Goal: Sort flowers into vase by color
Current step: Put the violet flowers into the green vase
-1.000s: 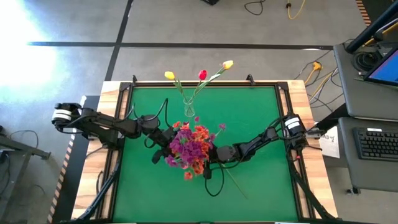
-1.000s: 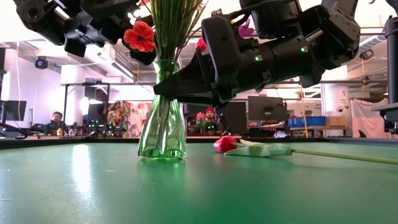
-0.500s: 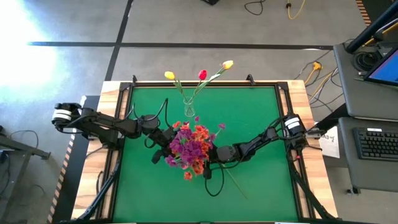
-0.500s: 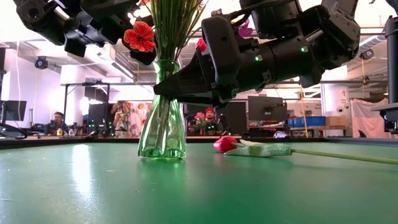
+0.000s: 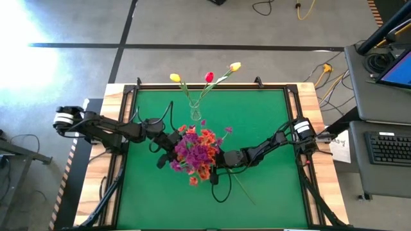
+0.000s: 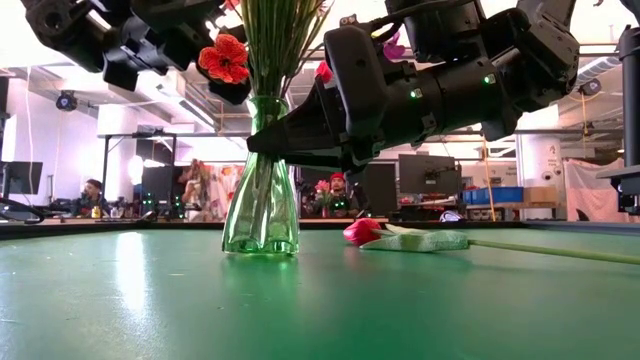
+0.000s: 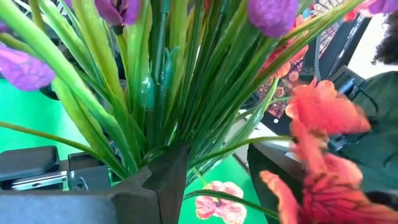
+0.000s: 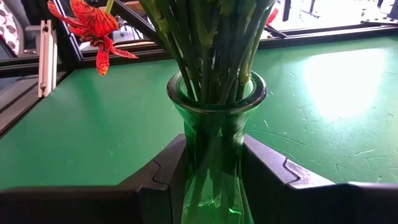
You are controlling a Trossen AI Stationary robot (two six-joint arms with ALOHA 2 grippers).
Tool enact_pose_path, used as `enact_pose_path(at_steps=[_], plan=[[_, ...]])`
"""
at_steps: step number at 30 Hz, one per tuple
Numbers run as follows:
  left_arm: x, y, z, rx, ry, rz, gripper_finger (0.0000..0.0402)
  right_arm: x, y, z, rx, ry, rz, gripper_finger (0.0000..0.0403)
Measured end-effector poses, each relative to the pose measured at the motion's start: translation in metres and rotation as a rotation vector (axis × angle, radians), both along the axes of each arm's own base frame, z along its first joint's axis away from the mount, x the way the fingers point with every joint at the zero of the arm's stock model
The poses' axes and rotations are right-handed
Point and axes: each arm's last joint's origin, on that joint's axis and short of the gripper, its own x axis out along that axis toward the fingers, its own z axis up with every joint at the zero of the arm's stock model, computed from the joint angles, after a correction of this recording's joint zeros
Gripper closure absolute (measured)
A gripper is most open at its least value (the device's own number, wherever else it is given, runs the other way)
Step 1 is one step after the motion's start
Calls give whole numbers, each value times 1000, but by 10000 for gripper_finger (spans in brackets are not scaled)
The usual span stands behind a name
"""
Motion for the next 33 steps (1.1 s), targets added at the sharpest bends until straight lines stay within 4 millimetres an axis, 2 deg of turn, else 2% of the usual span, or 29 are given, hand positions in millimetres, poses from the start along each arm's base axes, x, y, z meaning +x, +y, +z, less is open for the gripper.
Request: enact_pose_path(at_steps=[20,29,33], plan=[[0,1,1,11,-8,36,242,0,0,0,-6,0,2,285],[-9,3,5,-5,53,44,241,-1,0,-4,34,24,-9,234],[-13,3,8,-8,65,45,228,-1,0,-3,36,19,-17,212]])
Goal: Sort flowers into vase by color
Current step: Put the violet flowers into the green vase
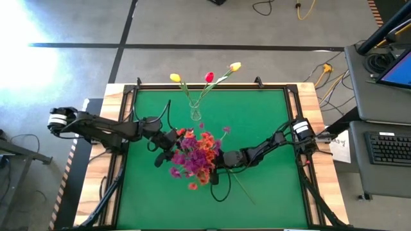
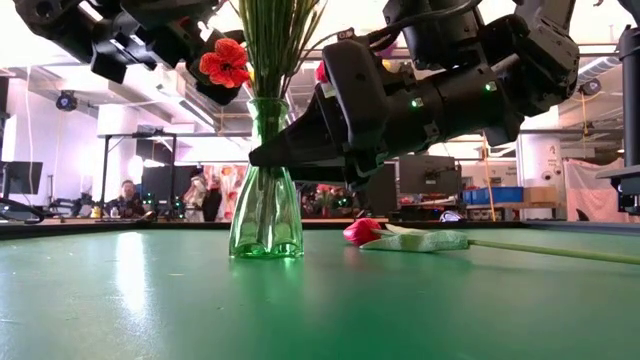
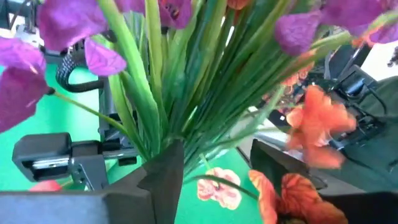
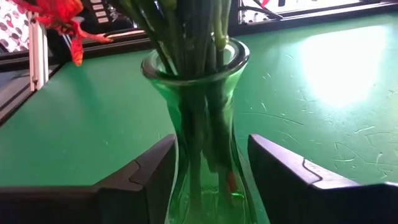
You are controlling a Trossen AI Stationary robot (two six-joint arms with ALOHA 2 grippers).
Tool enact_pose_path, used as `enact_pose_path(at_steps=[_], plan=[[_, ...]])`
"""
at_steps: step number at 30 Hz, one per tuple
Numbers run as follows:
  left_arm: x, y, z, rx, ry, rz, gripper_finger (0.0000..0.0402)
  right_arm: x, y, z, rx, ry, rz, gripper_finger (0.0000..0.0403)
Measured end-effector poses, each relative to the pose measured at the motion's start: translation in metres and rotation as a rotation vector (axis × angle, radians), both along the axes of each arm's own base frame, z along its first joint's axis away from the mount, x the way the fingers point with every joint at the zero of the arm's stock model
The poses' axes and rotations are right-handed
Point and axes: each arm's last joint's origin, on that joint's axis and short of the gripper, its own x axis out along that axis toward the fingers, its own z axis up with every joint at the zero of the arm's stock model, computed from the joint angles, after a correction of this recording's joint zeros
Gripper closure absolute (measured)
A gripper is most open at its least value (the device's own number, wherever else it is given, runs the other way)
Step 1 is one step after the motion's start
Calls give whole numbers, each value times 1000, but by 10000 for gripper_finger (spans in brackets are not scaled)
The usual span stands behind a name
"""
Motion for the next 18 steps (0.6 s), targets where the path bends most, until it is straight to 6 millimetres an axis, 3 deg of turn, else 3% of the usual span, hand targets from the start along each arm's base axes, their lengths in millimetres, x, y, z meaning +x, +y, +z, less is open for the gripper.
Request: enact_pose_path(at_steps=[9,18], plan=[[-14,1,7,28,40,21,182,0,0,0,48,-4,-15,190],[-19,1,4,41,97,30,174,0,0,-1,87,9,-26,186]])
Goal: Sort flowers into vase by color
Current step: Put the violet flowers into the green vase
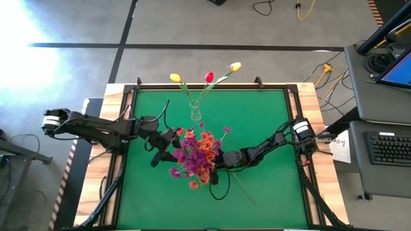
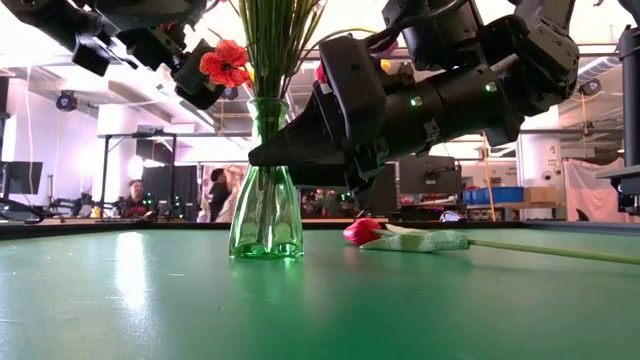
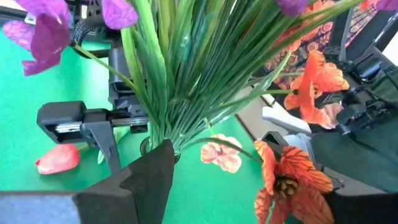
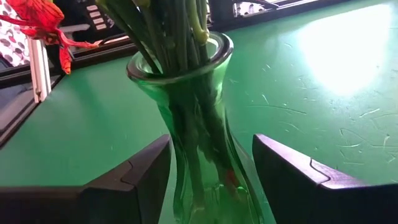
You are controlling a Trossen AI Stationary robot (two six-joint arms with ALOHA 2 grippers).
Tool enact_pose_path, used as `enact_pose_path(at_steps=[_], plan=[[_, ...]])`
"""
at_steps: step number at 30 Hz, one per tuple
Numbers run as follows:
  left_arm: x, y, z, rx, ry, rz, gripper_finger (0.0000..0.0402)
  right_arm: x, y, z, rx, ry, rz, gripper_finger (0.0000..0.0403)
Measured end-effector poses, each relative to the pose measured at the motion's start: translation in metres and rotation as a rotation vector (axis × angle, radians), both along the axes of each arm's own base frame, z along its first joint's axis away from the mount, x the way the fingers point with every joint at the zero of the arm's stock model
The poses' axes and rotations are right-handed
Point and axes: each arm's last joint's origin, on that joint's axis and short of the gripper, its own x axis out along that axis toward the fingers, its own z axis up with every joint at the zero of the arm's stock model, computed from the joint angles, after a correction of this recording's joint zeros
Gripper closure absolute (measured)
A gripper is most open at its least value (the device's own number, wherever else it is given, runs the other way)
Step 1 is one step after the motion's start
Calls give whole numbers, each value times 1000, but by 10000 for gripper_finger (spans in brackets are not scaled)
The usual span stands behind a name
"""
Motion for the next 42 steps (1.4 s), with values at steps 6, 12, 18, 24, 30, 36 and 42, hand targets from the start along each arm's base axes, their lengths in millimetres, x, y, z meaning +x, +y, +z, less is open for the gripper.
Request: enact_pose_path(at_steps=[6,12,18,24,30,36,42], plan=[[-1,0,-2,10,19,-3,174,0,0,2,11,-2,-3,186],[-1,0,-3,11,23,-4,174,-1,0,4,15,23,-5,186],[-1,0,-3,15,24,-5,174,-7,-2,17,4,91,-8,186],[-1,0,-3,18,27,3,174,-11,-1,19,-4,141,-4,186],[-1,0,-3,20,28,9,174,-13,-1,16,16,180,-5,186],[-1,0,-4,21,30,11,174,-14,-1,15,20,197,-2,186],[-1,0,-3,23,29,11,173,-16,-2,16,30,222,-10,186]])
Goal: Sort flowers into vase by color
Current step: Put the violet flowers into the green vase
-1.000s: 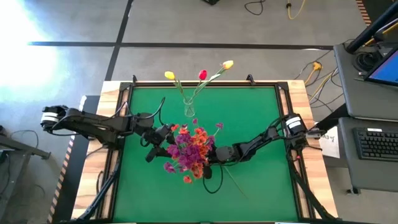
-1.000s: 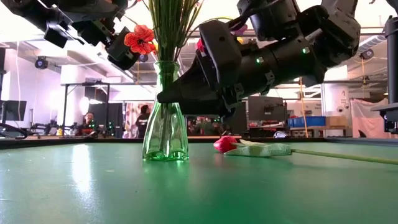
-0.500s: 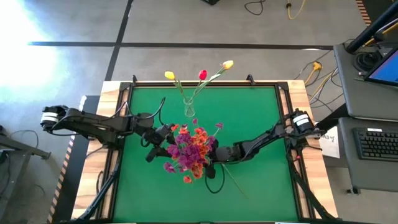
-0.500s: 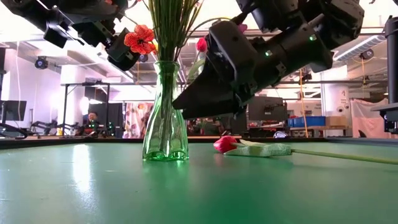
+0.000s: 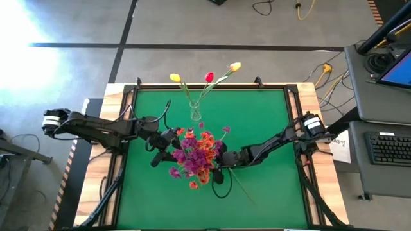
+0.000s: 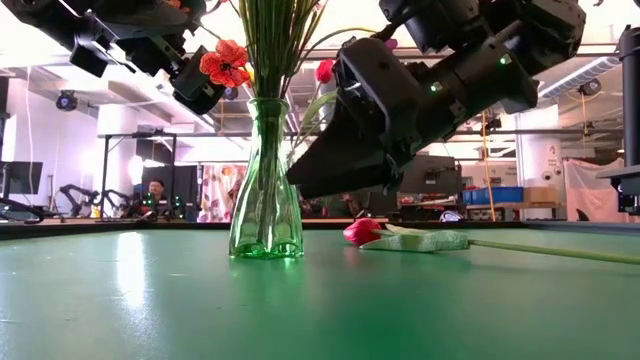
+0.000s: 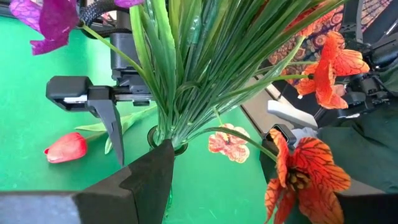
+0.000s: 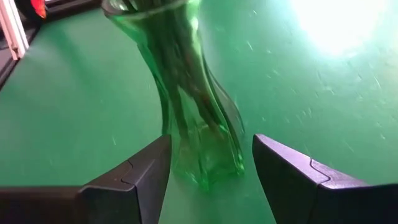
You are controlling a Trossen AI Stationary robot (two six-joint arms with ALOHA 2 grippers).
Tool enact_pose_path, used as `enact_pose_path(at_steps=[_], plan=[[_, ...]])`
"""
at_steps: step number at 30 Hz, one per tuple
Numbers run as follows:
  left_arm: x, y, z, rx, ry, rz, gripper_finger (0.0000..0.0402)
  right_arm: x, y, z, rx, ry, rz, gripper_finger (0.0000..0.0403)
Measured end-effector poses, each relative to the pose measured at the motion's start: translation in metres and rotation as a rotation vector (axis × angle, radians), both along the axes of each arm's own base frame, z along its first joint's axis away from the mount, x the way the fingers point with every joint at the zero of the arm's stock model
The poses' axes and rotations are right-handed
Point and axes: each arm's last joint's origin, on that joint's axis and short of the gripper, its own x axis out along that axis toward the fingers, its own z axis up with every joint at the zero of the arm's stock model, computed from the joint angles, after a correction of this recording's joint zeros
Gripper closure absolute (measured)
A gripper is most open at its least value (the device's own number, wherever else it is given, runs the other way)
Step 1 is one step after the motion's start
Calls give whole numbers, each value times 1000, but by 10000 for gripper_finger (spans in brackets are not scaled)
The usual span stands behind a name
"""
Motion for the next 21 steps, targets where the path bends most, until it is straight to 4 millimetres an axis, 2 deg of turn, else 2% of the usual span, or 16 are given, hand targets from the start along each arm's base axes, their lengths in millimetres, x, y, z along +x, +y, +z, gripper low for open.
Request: enact_pose_path(at_steps=[21], plan=[[0,1,0,6,5,26,173,-17,-3,14,12,162,-31,186]])
